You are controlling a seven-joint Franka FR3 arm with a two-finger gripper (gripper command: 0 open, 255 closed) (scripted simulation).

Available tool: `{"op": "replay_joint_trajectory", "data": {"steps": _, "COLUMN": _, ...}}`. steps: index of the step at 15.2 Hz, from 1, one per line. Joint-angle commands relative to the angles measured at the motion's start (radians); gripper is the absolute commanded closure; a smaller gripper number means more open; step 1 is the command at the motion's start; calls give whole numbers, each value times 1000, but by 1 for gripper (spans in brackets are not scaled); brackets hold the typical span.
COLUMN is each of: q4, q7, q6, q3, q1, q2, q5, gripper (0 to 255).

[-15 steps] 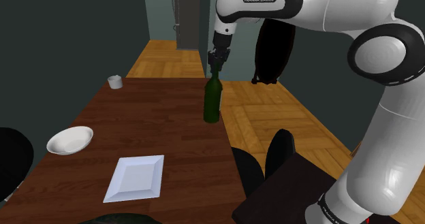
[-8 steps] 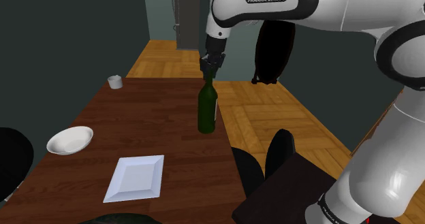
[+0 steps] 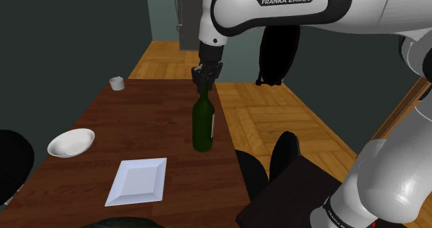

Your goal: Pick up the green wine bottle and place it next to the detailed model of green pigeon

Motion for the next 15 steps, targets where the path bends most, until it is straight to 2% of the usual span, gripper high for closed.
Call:
{"op": "replay_joint_trajectory", "data": {"steps": 1, "q4": -19, "q7": 43, "q6": 7, "q3": 22, "q1": 19, "q2": -15, "q5": 0, "gripper": 255}}
{"op": "replay_joint_trajectory", "data": {"steps": 8, "q4": -49, "q7": 207, "q6": 17, "q3": 112, "q1": 93, "q2": -43, "q5": -3, "gripper": 255}}
{"op": "replay_joint_trajectory", "data": {"steps": 15, "q4": -21, "q7": 382, "q6": 17, "q3": 208, "q1": 167, "q2": -21, "q5": -21, "gripper": 255}}
